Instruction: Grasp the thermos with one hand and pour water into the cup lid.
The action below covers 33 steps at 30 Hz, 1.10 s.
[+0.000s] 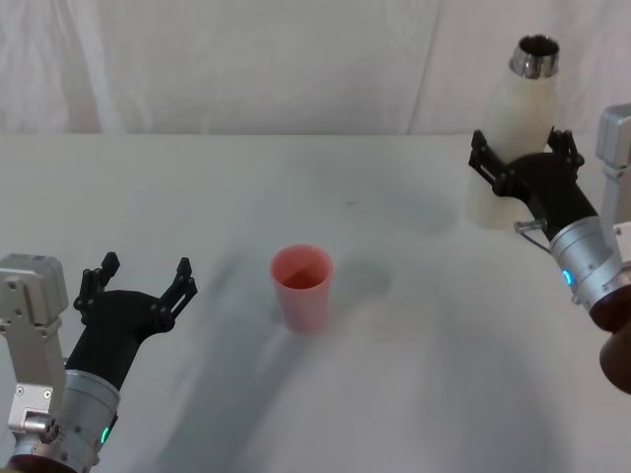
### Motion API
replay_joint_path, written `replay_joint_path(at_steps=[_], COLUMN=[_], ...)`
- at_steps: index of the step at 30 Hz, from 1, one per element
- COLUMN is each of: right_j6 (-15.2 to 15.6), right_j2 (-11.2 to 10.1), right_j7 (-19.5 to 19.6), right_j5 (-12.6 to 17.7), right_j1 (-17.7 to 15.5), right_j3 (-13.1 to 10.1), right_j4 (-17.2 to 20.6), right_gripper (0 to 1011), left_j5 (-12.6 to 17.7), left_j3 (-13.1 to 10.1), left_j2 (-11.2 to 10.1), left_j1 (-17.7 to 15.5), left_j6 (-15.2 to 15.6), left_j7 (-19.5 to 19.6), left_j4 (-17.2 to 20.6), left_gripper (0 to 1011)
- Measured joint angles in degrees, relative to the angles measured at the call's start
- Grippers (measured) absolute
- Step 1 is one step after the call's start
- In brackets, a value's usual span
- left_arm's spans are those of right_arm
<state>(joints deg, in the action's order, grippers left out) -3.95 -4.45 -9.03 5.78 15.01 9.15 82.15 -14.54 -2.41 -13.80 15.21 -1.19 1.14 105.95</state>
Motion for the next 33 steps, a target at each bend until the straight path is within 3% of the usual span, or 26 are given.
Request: replay_joint_path(at_steps=[16,33], right_j6=[0.5,-2.5], right_j2=[-1.9,-4.8], right_j7=[-1.1,-0.4], right_j5=[-0.4,-8.2], right_j1=[-0.9,-2.7], right_j3=[1.3,4.7], right_j4=[3.4,5.8], right_gripper=[959,959], left_j5=[0.0,0.0], left_j3=[0.0,0.0], left_j2=[0.0,0.0], left_j1=[0.0,0.0], left_j6=[0.0,0.0], left_j7=[0.0,0.0], left_j4=[0.0,0.0], left_gripper=[1001,1001])
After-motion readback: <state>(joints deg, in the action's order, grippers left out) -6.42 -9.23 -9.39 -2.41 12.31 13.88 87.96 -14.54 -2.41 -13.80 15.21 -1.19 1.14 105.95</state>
